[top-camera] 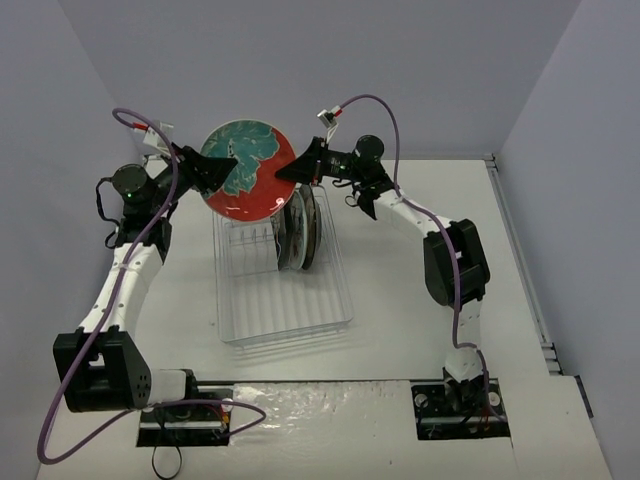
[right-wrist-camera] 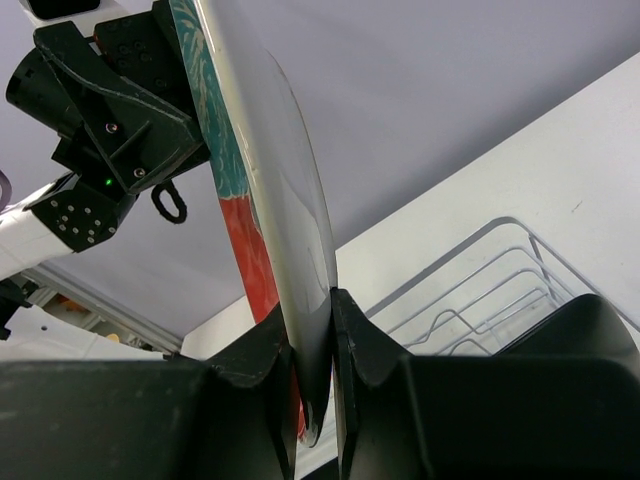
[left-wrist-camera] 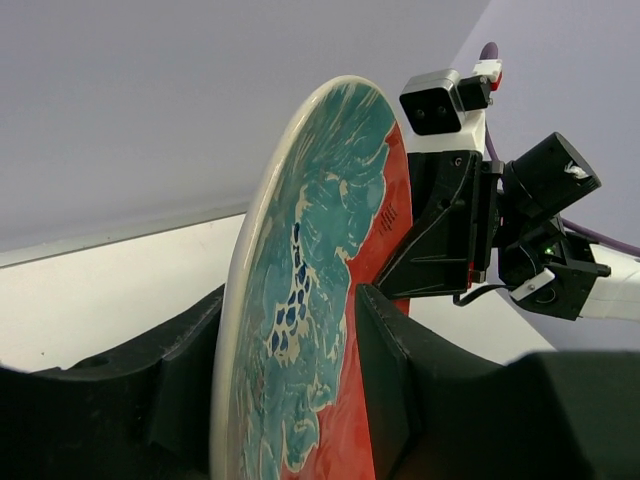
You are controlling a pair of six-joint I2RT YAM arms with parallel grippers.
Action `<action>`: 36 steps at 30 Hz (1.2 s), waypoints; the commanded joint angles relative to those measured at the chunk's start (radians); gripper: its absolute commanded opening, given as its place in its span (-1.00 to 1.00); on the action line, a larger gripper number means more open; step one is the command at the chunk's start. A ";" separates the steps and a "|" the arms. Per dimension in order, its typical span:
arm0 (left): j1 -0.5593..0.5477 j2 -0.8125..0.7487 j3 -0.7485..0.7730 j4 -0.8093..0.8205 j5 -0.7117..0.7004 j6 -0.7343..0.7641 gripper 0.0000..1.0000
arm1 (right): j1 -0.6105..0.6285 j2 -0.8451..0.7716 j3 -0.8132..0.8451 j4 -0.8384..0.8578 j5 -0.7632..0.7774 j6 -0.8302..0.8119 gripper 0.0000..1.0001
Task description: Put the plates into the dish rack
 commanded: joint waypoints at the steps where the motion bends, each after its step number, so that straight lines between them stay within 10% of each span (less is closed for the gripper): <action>1: -0.050 -0.066 0.093 -0.041 0.122 0.072 -0.71 | 0.004 -0.061 0.058 0.113 0.028 0.012 -1.00; 4: -0.050 -0.066 0.121 -0.160 0.049 0.136 0.59 | -0.006 -0.102 0.019 0.100 0.082 -0.047 -1.00; 7: -0.048 -0.069 0.150 -0.264 -0.054 0.195 0.94 | -0.021 -0.163 0.007 -0.001 0.144 -0.134 -1.00; 22: 0.038 -0.168 0.167 -0.643 -0.608 0.178 0.94 | -0.014 -0.386 0.008 -0.320 0.428 -0.428 -1.00; 36: 0.155 -0.280 0.044 -0.899 -1.080 -0.037 0.94 | 0.353 -0.438 0.071 -0.591 1.147 -0.831 -1.00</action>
